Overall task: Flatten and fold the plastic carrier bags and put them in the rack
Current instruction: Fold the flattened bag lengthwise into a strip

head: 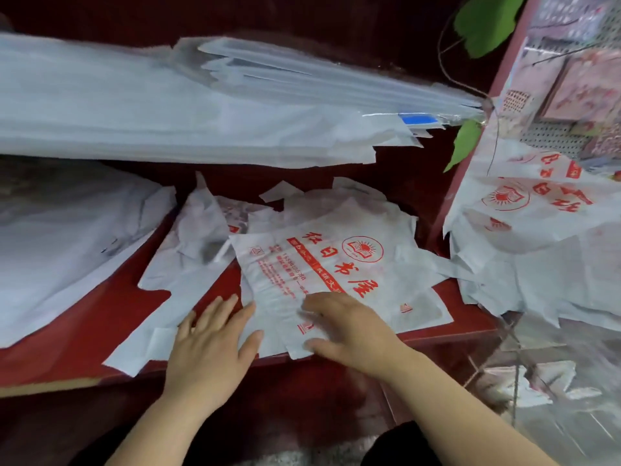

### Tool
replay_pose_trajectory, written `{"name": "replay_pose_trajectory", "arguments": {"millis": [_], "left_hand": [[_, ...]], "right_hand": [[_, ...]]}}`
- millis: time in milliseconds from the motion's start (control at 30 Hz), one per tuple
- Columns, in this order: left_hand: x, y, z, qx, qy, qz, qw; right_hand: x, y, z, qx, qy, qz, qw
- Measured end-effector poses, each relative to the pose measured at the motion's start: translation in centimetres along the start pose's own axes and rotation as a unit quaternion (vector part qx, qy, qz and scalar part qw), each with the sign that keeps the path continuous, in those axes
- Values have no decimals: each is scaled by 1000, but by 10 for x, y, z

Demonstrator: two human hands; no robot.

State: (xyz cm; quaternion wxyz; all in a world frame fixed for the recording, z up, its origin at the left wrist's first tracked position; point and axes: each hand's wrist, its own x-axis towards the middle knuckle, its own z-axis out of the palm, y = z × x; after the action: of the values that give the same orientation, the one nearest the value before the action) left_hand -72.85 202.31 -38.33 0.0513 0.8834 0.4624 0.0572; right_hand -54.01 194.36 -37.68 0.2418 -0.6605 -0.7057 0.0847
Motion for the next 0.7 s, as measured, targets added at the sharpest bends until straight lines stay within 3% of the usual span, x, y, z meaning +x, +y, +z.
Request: {"name": "replay_pose_trajectory", "arguments": {"millis": [100,200,300,467,600,700], "left_hand": [[3,-2,2,6,-10,2,1000],[3,-3,3,2,-15,4,1000],[3,-2,1,-1,-6,10,1000],[1,-3,1,-20,1,16,1000],[-3,-6,-6,-188,81,31,978],[11,-14,-10,-154,180,140,961]], "right_hand": [[7,-11,8,-2,-26,-50,998],[6,-5,16,-47,11,-73,996],[2,-5,19,1,25,-51,998],[2,3,23,25,141,-29,989],[-8,-5,13,226,185,86,953],[-15,-10,1,368,169,133,904]]}}
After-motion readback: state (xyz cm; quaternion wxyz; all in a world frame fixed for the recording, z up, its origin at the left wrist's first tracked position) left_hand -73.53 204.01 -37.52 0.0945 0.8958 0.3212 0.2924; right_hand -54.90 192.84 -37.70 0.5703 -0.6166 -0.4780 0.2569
